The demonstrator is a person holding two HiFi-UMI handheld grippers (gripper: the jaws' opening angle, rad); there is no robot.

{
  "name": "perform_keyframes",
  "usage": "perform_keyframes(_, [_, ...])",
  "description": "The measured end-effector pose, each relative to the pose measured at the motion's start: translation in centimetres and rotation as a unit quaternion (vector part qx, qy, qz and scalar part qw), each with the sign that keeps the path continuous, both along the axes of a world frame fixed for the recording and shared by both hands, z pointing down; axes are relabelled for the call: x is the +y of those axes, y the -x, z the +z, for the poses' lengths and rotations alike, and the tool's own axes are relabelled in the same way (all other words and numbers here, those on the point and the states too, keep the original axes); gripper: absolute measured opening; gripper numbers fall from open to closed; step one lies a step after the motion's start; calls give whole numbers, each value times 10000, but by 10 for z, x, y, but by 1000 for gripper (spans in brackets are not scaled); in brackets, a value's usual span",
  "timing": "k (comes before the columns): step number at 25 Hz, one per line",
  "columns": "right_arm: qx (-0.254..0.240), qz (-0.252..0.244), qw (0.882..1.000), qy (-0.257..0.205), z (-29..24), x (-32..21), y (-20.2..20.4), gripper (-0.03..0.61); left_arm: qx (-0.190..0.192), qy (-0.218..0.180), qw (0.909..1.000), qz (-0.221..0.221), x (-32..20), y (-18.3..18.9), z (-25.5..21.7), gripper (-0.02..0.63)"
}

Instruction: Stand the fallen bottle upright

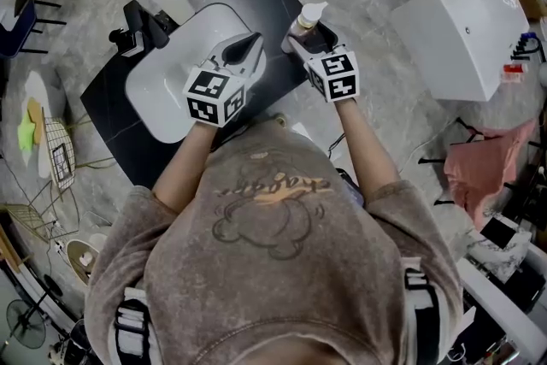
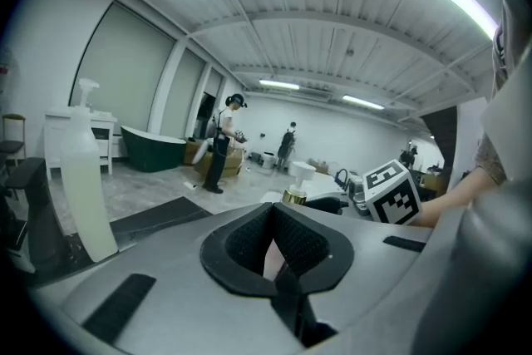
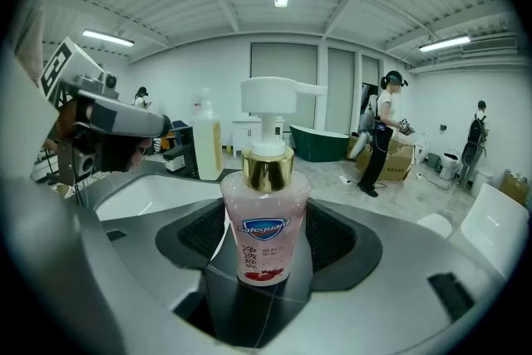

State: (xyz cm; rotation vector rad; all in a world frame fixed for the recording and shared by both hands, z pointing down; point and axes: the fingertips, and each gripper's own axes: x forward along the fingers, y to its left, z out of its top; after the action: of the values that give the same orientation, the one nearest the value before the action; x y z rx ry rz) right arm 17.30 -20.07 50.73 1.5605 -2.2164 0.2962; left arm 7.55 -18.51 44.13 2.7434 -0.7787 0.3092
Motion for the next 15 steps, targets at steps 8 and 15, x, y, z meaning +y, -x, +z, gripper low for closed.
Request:
perform_keyframes(8, [-160,16,9999,57,1,2,-2,295,-30,5,9999,132,7,-6,1,18])
perform_keyframes(15, [-177,35,9998,83,0,1,-2,294,23,-15,9999,169,10,-6,-3,18])
